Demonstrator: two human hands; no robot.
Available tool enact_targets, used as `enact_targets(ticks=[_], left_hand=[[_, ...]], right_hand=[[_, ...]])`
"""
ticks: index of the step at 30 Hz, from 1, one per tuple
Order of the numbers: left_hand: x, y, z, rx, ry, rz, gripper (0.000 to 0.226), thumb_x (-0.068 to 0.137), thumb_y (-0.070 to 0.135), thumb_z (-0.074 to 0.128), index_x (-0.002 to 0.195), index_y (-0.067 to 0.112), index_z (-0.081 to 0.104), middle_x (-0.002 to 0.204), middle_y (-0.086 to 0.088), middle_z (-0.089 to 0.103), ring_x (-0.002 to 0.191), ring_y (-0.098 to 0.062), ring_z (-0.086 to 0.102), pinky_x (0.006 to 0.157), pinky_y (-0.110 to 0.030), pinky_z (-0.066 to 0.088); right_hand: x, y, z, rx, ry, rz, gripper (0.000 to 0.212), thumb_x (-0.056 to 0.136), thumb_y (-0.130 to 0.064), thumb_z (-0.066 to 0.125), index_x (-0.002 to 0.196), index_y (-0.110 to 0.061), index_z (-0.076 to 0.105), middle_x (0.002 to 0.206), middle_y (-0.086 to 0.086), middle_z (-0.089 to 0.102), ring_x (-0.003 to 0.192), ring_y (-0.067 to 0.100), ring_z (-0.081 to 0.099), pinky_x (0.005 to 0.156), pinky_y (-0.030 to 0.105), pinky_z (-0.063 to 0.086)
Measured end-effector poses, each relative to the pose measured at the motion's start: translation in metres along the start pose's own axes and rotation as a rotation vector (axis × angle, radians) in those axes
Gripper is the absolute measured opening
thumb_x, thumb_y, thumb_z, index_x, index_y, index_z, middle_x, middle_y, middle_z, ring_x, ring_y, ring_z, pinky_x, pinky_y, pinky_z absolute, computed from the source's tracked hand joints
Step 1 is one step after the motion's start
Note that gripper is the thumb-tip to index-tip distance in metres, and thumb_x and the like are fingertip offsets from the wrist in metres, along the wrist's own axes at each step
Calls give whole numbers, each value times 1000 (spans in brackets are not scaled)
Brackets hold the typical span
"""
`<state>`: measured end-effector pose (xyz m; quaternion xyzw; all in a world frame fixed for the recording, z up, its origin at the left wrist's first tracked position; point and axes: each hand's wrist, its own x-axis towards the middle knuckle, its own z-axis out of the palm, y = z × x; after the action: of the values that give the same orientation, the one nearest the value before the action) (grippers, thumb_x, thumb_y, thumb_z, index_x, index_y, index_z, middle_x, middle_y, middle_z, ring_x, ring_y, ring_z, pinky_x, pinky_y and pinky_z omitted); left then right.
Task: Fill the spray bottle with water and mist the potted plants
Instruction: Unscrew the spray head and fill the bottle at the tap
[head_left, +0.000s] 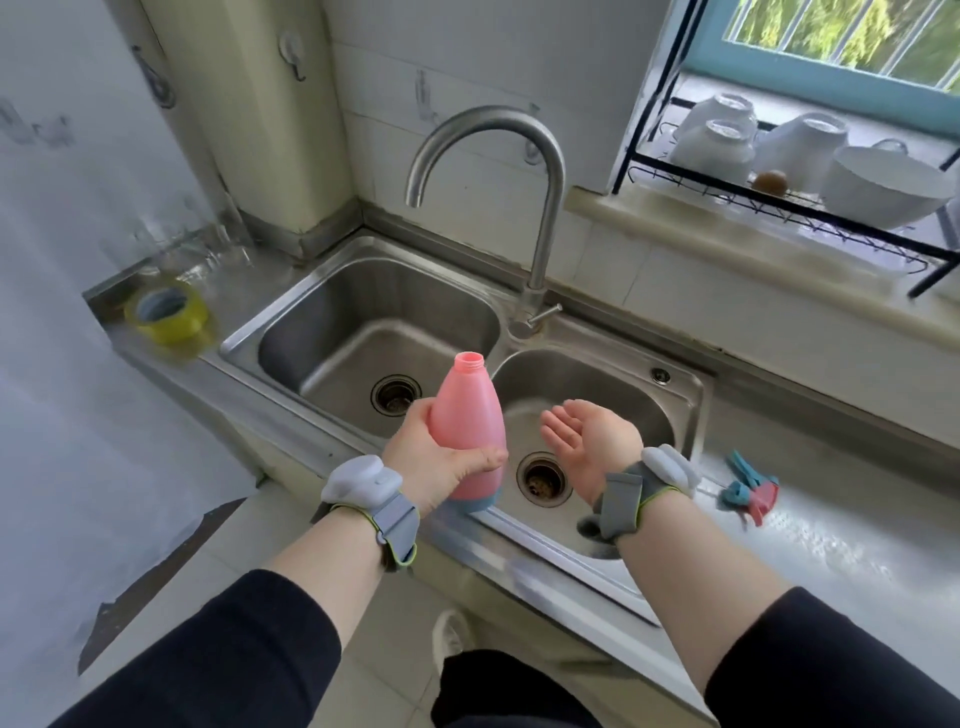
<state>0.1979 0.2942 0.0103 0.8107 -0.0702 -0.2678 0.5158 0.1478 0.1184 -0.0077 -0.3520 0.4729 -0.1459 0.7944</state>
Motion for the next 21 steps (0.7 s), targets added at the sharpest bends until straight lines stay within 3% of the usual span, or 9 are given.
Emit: enact_targets(ticks=[3, 7, 10, 15, 21], left_hand=[[29, 9, -10, 5, 27, 2, 83, 53, 38, 89, 123, 29, 46, 110, 7, 62, 101, -20, 60, 91, -36, 48], [64, 18, -20, 8, 45, -3, 81, 57, 34, 89, 125, 31, 45, 111, 7, 61, 102, -20, 59, 89, -33, 47], [89, 23, -24, 15, 55, -27, 80, 56, 35, 89, 125, 32, 47, 110, 7, 62, 102, -20, 59, 88, -36, 49], [123, 27, -35, -7, 66, -44, 77, 59, 32, 88, 124, 26, 49, 108, 5, 63, 97, -21, 60, 79, -30, 44], [167, 29, -58, 9, 64, -30, 77, 56, 32, 89, 123, 26, 51, 108, 6, 64, 95, -20, 61, 76, -28, 45]], right_hand=[[24, -9, 26, 8, -10, -9, 10, 92, -4, 52, 84, 2, 56, 91, 15, 62, 98, 30, 64, 93, 37, 52], [58, -22, 54, 11, -5, 4, 10, 91, -3, 51, 97, 5, 55, 97, 17, 62, 98, 31, 65, 93, 39, 52], [84, -30, 72, 7, -18, 23, 11, 93, -5, 49, 94, 5, 54, 100, 17, 60, 105, 32, 62, 93, 39, 51], [116, -37, 93, -8, 13, 53, 35, 97, -11, 47, 128, 3, 46, 114, 19, 55, 109, 34, 59, 84, 37, 51], [144, -36, 115, -40, 93, 83, 42, 98, -20, 47, 135, 0, 42, 124, 19, 55, 96, 29, 61, 78, 35, 52]])
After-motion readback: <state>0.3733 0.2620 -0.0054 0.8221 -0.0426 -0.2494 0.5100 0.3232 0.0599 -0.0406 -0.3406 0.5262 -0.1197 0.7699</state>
